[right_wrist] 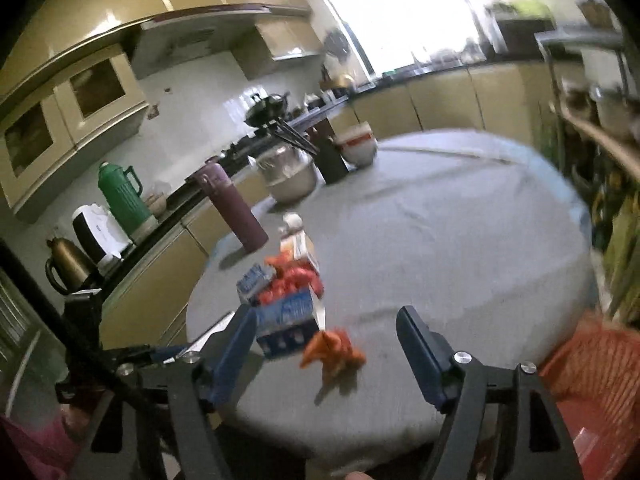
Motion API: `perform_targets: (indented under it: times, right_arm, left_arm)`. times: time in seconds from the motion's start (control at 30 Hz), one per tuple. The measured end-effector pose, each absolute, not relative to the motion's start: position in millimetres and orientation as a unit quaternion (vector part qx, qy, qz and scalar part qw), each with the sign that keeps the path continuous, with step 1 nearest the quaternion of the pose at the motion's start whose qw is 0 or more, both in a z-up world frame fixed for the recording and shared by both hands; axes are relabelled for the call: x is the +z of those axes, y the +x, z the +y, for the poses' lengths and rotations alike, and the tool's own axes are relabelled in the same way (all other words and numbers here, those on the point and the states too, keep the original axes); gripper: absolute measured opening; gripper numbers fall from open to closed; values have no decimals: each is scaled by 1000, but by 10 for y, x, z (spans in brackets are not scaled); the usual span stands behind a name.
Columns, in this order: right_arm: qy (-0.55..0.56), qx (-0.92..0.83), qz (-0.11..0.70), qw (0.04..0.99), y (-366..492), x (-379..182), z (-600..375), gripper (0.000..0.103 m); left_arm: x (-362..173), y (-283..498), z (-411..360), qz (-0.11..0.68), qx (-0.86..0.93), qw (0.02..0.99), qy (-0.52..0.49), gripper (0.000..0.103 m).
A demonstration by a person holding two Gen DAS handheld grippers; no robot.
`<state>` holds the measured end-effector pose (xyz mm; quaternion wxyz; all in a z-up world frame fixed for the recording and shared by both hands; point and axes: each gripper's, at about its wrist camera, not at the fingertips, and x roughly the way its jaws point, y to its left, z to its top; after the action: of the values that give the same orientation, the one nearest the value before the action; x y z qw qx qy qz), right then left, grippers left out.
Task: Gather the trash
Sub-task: 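Grasp the orange mesh bag with right tool while left tool holds white box, then carry white box and orange mesh bag into red basket and open both tools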
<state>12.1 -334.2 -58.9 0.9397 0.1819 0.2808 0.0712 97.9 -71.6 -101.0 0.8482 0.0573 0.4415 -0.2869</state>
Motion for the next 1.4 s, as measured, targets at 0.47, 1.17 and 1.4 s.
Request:
perform_targets:
  times: [0.47,1.17,1.4]
  right_arm:
    - [323,53,450,831,920,-1579,-3361,76]
    - [351,54,343,870,249,-1378,-3608,32]
    - [355,59,312,879,125,-1208,-3692,32]
  left_arm:
    - [-943,925,-691,433,-280,855,56,45]
    - [-815,944,-839,420,-272,863,74,45]
    - [-603,851,-1170,387,-263,874,130,45]
